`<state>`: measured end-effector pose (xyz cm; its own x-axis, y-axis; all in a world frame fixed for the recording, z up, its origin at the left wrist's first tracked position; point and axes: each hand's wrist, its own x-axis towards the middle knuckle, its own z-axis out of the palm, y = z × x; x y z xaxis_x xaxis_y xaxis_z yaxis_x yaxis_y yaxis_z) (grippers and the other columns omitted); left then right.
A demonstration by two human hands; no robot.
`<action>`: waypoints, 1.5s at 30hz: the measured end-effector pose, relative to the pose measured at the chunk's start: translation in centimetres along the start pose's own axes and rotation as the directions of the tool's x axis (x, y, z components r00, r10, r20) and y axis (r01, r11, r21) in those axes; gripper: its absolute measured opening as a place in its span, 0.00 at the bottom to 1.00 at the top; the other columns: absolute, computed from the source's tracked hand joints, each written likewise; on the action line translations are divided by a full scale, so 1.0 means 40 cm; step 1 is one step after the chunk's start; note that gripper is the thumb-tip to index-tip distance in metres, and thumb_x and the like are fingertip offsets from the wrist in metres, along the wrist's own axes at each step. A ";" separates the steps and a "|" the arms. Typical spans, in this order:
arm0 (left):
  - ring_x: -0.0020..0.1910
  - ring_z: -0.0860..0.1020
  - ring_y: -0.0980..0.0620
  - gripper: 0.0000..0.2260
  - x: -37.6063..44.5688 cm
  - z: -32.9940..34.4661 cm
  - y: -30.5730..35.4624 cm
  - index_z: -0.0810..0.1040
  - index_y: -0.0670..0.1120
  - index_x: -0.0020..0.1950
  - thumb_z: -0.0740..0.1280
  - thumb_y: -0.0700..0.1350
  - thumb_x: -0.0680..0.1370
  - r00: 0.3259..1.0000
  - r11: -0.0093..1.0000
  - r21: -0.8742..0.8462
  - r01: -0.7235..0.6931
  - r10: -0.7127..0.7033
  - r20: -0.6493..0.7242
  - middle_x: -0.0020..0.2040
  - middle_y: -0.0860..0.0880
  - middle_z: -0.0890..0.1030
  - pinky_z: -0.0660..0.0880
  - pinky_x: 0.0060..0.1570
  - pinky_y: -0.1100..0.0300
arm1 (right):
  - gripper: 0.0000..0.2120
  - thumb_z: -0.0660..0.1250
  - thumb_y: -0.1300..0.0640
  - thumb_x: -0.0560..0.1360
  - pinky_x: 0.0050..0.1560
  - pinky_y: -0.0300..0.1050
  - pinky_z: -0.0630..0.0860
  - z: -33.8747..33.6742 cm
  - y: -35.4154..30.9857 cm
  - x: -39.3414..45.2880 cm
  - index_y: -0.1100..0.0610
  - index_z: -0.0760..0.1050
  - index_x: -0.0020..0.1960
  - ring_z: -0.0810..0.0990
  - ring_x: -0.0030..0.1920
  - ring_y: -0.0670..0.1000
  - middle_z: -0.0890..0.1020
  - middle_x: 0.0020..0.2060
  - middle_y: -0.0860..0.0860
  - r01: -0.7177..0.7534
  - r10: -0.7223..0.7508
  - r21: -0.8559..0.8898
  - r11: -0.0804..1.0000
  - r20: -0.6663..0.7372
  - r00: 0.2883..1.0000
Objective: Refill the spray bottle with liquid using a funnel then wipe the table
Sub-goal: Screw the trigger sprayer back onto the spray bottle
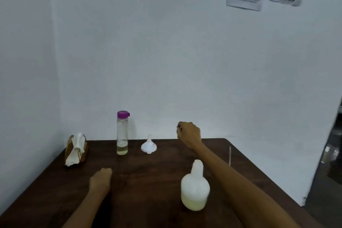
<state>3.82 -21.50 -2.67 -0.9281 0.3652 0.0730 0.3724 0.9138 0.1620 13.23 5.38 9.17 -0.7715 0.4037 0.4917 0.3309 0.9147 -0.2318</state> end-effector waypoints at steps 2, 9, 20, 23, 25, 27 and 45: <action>0.60 0.77 0.50 0.13 -0.036 0.017 0.058 0.75 0.45 0.61 0.66 0.43 0.77 0.999 0.975 -0.219 -0.021 0.011 -0.049 0.61 0.47 0.77 0.74 0.57 0.59 | 0.12 0.59 0.57 0.77 0.51 0.48 0.75 -0.034 0.086 -0.052 0.59 0.78 0.54 0.81 0.52 0.58 0.83 0.50 0.56 -0.070 0.070 0.007 0.997 -0.018 0.997; 0.68 0.71 0.48 0.38 -0.199 0.019 0.361 0.66 0.42 0.73 0.76 0.54 0.68 0.967 0.659 -0.730 -0.181 0.254 -0.011 0.71 0.43 0.71 0.69 0.67 0.54 | 0.11 0.60 0.58 0.75 0.54 0.51 0.75 -0.136 0.342 -0.316 0.61 0.78 0.51 0.79 0.54 0.60 0.82 0.53 0.58 -0.280 0.289 -0.080 0.957 0.146 0.946; 0.64 0.75 0.43 0.23 -0.240 0.018 0.541 0.75 0.38 0.65 0.74 0.44 0.72 0.971 0.705 -0.675 -0.218 0.225 -0.078 0.64 0.41 0.77 0.72 0.62 0.53 | 0.20 0.64 0.45 0.74 0.58 0.43 0.72 -0.122 0.467 -0.563 0.56 0.76 0.60 0.77 0.61 0.55 0.79 0.59 0.53 -0.573 0.613 -0.218 0.790 0.280 0.739; 0.64 0.74 0.43 0.23 -0.233 0.017 0.552 0.74 0.38 0.65 0.73 0.44 0.72 0.975 0.723 -0.663 -0.194 0.216 -0.051 0.65 0.41 0.77 0.72 0.62 0.53 | 0.19 0.64 0.51 0.74 0.58 0.43 0.73 -0.121 0.466 -0.564 0.60 0.74 0.62 0.76 0.63 0.57 0.78 0.61 0.55 -0.693 0.692 -0.103 0.714 0.259 0.674; 0.64 0.74 0.43 0.23 -0.229 0.018 0.560 0.73 0.38 0.65 0.72 0.44 0.73 0.975 0.737 -0.649 -0.190 0.218 -0.038 0.65 0.41 0.76 0.72 0.62 0.53 | 0.20 0.66 0.53 0.74 0.58 0.43 0.73 -0.123 0.466 -0.557 0.61 0.73 0.62 0.76 0.62 0.57 0.77 0.61 0.55 -0.725 0.708 -0.031 0.688 0.250 0.660; 0.65 0.73 0.43 0.23 -0.227 0.020 0.563 0.72 0.39 0.66 0.71 0.44 0.74 0.974 0.745 -0.639 -0.190 0.224 -0.029 0.66 0.42 0.75 0.71 0.62 0.53 | 0.21 0.68 0.53 0.72 0.58 0.43 0.74 -0.126 0.459 -0.554 0.61 0.72 0.62 0.76 0.62 0.56 0.77 0.61 0.55 -0.741 0.714 0.025 0.671 0.247 0.655; 0.59 0.76 0.44 0.19 -0.225 0.027 0.557 0.74 0.41 0.57 0.64 0.56 0.77 0.994 0.834 -0.541 -0.105 0.067 -0.089 0.58 0.43 0.78 0.74 0.54 0.51 | 0.03 0.65 0.63 0.74 0.39 0.46 0.71 -0.190 0.446 -0.431 0.61 0.74 0.47 0.80 0.44 0.60 0.83 0.41 0.59 -0.406 0.480 0.330 0.852 -0.186 0.857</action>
<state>20.46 -4.23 -0.76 -0.8968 0.4081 0.1711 0.4117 0.6280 0.6604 36.56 14.86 2.92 -0.4012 0.7885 0.4662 0.4164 0.6103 -0.6739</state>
